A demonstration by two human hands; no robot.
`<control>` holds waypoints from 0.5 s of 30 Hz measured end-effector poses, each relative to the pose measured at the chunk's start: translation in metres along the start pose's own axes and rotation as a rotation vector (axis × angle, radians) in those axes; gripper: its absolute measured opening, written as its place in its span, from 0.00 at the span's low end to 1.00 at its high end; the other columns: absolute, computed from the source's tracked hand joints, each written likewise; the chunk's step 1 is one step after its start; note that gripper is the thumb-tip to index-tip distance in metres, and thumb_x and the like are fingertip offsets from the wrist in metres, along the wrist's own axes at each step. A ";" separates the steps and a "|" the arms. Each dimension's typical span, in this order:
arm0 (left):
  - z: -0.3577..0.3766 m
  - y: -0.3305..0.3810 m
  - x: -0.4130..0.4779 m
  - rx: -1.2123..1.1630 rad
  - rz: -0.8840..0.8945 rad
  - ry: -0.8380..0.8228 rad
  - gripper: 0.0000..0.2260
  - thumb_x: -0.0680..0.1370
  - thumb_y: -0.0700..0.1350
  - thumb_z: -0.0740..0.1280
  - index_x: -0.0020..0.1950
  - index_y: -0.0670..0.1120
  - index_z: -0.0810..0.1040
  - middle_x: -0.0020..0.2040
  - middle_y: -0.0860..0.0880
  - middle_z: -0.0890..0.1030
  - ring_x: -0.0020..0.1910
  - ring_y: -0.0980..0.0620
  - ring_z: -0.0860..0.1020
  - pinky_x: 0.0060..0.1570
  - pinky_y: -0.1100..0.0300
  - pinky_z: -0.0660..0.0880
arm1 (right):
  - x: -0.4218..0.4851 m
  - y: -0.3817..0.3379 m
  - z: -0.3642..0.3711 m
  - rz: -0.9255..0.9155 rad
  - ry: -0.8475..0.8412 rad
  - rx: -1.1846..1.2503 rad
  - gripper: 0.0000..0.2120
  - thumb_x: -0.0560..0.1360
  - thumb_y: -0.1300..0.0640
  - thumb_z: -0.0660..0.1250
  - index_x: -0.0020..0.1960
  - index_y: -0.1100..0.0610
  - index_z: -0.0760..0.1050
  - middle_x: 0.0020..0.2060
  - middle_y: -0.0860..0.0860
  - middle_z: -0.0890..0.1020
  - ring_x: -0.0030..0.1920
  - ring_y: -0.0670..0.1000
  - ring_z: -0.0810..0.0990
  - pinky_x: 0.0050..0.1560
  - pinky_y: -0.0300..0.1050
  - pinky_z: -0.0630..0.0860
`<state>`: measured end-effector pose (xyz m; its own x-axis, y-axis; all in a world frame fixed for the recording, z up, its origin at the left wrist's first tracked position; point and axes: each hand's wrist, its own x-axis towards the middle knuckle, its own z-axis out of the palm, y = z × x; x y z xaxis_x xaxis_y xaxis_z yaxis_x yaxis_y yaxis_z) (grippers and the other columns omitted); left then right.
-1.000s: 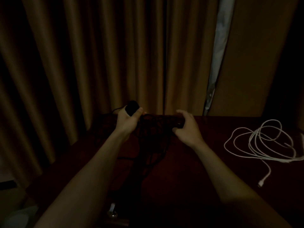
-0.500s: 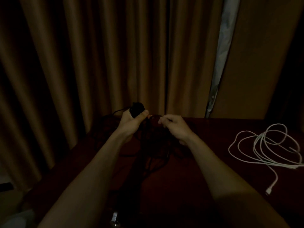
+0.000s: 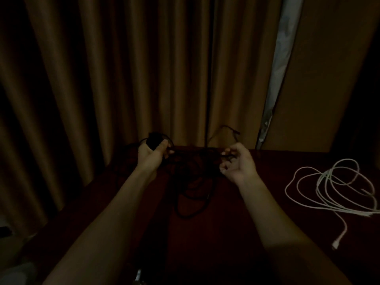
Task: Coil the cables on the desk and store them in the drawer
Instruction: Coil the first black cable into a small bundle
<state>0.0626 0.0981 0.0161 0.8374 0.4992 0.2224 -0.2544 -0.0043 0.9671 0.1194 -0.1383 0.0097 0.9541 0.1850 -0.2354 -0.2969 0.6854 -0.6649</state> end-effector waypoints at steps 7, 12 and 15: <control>-0.032 -0.004 0.005 -0.027 -0.071 0.078 0.08 0.84 0.43 0.68 0.54 0.38 0.80 0.49 0.39 0.85 0.41 0.49 0.86 0.39 0.55 0.80 | 0.007 -0.007 -0.036 0.087 0.228 -0.090 0.10 0.83 0.55 0.63 0.44 0.57 0.72 0.38 0.52 0.76 0.37 0.49 0.76 0.39 0.42 0.70; -0.011 0.006 -0.004 -0.190 -0.088 0.006 0.06 0.85 0.43 0.66 0.55 0.40 0.77 0.42 0.48 0.84 0.45 0.45 0.87 0.51 0.45 0.84 | 0.006 0.008 -0.039 0.185 0.247 -0.433 0.14 0.85 0.55 0.60 0.49 0.64 0.75 0.44 0.58 0.79 0.43 0.54 0.79 0.38 0.47 0.77; -0.011 0.011 -0.004 -0.180 -0.057 0.004 0.05 0.85 0.43 0.66 0.54 0.41 0.76 0.37 0.49 0.81 0.37 0.49 0.84 0.46 0.47 0.83 | 0.001 0.002 -0.043 0.117 0.254 -0.699 0.15 0.85 0.50 0.61 0.48 0.62 0.74 0.44 0.58 0.78 0.42 0.53 0.79 0.43 0.47 0.80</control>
<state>0.0509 0.1057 0.0247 0.8512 0.4977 0.1668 -0.2891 0.1792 0.9404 0.1184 -0.1671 -0.0223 0.9018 0.0027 -0.4322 -0.4318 0.0488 -0.9007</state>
